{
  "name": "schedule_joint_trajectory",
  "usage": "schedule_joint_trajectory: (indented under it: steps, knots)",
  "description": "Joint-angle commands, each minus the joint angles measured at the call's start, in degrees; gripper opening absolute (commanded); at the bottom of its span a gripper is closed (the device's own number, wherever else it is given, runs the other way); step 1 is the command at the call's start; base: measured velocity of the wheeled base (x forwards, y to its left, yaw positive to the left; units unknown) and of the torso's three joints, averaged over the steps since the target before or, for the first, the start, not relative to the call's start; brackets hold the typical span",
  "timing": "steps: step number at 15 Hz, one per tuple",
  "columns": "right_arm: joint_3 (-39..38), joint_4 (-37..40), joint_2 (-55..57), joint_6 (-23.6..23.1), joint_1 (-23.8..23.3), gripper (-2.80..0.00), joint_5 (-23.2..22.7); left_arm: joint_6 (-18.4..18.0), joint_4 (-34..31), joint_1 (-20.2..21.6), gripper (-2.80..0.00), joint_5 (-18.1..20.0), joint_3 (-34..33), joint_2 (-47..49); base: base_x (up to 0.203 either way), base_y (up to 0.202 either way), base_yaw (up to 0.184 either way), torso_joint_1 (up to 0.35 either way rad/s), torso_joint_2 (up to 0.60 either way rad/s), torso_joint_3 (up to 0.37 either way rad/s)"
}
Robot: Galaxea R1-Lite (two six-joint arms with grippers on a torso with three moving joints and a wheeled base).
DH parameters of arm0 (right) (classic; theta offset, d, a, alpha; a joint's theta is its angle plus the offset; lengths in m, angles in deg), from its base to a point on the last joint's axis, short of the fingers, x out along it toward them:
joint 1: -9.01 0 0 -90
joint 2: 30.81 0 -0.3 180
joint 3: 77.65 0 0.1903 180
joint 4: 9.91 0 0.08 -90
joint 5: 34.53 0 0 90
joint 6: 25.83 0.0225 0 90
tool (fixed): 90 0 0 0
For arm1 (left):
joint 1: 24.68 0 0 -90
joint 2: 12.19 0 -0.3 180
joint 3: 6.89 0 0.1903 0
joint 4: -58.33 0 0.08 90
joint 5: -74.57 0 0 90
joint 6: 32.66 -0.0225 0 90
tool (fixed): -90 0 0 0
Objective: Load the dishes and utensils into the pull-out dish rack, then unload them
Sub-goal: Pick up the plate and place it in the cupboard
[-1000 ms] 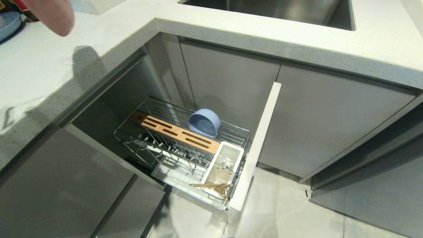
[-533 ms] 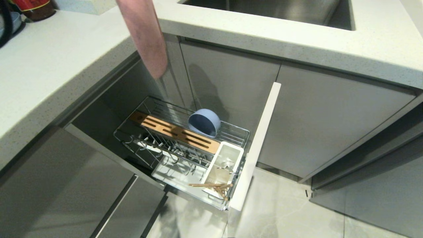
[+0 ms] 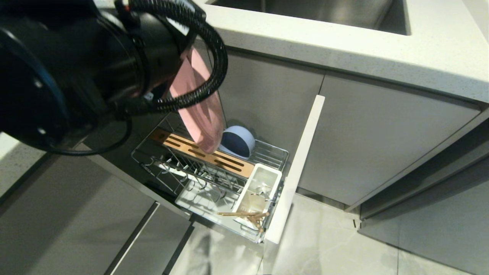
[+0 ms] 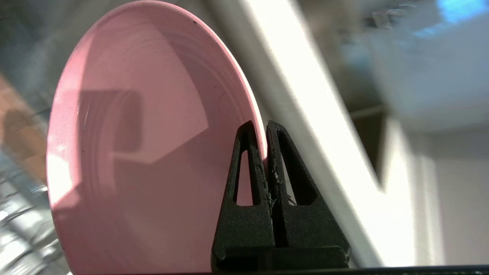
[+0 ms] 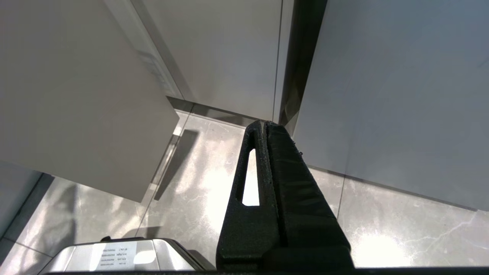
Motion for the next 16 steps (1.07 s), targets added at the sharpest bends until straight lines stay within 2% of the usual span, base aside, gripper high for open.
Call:
schedule_joint_trajectory:
  steps: [1,2,4,8,11,16]
  knots:
    - [0.00,-0.05,-0.24,0.02,-0.08,-2.80,0.01,6.34,1.32,5.76,-2.80,-0.28,-7.67,-1.92,0.000,0.000,0.000,0.000,0.00,0.000]
    - [0.00,-0.05,-0.24,0.02,0.00,-2.80,0.01,9.52,1.54,8.64,-2.80,0.30,-10.52,-2.65,0.000,0.000,0.000,0.000,0.00,0.000]
    - [0.00,-0.05,-0.24,0.02,-0.07,-2.80,0.01,14.26,1.87,10.89,-2.80,1.21,-14.22,-3.36,0.000,0.000,0.000,0.000,0.00,0.000]
    - [0.00,-0.05,-0.24,0.02,0.00,-2.80,0.01,21.13,2.77,10.68,-2.80,2.38,-17.32,-3.00,0.000,0.000,0.000,0.000,0.00,0.000]
    - [0.00,-0.05,-0.24,0.02,0.00,-2.80,0.01,24.50,4.67,10.68,-2.80,4.55,-18.54,-2.16,0.000,0.000,0.000,0.000,0.00,0.000]
    - [0.00,-0.05,-0.24,0.02,0.00,-2.80,0.01,25.80,12.06,11.23,-2.80,4.88,-20.69,3.44,0.000,0.000,0.000,0.000,0.00,0.000]
